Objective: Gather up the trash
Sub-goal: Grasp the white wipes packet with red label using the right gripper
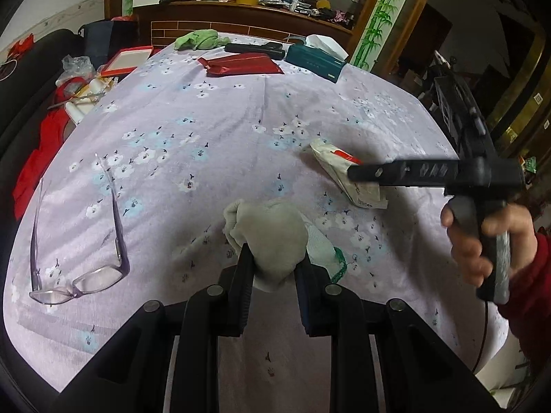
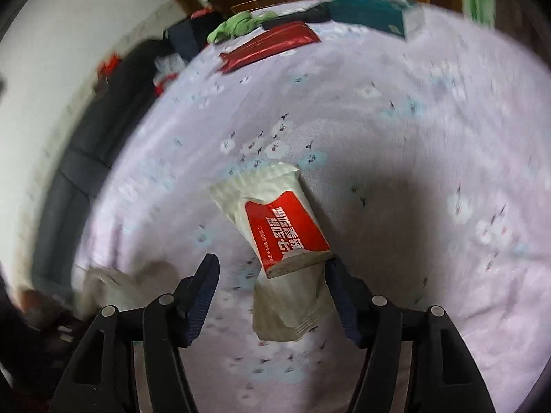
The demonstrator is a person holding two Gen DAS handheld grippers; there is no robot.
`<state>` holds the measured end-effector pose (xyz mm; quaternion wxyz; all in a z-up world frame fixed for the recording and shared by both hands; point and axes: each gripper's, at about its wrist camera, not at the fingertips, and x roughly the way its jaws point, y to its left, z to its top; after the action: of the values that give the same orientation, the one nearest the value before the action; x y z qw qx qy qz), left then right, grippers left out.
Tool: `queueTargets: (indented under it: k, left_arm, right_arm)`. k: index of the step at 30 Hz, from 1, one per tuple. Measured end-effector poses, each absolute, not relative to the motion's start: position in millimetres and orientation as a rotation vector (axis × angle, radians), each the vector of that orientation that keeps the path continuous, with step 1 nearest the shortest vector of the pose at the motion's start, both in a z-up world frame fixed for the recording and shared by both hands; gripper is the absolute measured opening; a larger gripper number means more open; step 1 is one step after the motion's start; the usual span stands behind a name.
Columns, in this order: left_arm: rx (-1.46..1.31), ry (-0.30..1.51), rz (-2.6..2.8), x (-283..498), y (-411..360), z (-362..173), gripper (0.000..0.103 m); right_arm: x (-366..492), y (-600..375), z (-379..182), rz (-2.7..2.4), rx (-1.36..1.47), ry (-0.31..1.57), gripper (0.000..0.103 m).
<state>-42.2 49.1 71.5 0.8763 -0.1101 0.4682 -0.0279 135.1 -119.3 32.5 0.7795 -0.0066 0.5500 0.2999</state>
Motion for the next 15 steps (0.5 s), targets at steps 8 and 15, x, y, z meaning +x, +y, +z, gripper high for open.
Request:
queueTargets:
  k: [8, 15]
  left_arm:
    - [-0.19, 0.959, -0.038, -41.1, 42.2, 69.2, 0.022]
    - [-0.178, 0.924, 0.003, -43.6, 37.0, 75.0, 0.022]
  right_arm:
    - [108.7, -91.8, 32.4, 0.513, -0.266, 1.119, 0.037]
    - [63.7, -105.1, 65.8, 0.329, -0.358, 0.993, 0.034]
